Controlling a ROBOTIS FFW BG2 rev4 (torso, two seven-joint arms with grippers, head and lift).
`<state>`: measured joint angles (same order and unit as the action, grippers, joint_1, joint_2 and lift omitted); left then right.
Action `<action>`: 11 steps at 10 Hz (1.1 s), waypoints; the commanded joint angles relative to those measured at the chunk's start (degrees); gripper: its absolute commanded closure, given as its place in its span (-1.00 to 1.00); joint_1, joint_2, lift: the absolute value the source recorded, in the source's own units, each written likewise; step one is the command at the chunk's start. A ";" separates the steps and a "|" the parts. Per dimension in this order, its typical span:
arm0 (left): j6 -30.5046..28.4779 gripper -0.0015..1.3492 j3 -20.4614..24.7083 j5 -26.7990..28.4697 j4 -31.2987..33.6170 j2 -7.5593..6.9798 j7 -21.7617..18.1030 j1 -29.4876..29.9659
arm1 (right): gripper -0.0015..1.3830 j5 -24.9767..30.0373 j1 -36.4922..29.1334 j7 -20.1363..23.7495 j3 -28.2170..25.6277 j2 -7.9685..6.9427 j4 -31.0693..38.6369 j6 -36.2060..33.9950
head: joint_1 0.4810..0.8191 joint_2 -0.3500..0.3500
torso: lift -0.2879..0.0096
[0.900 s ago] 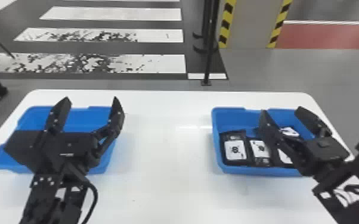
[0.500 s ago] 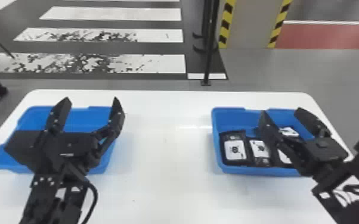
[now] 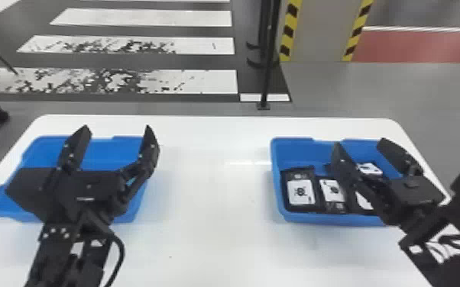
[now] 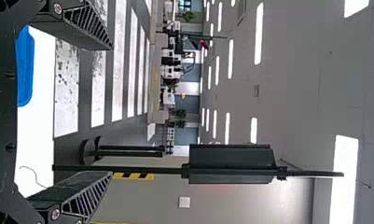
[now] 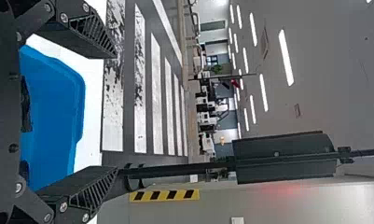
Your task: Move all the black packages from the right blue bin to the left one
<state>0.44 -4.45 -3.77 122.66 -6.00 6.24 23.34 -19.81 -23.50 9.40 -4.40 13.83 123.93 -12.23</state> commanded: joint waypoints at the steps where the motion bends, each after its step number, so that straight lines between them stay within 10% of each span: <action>1: -0.15 -0.83 -0.01 0.00 0.03 -0.06 0.00 0.00 | -0.72 0.73 1.70 -0.08 0.40 0.23 -0.25 -2.53 | 0.27 -0.06 | -0.21; 5: -0.15 -0.83 -0.23 -0.11 0.03 -0.15 0.00 0.00 | -0.72 0.96 8.87 0.18 2.69 1.28 -2.50 -22.08 | 0.27 -0.03 | -0.21; 11: 0.41 -0.84 -0.12 0.00 0.03 -0.15 0.00 -0.14 | -0.70 0.62 15.48 2.12 7.83 2.34 -10.09 -27.14 | 0.27 0.10 | -0.21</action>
<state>0.85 -4.57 -3.77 122.67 -6.15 6.24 23.20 -19.19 -8.34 11.48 3.20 16.12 114.13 -38.61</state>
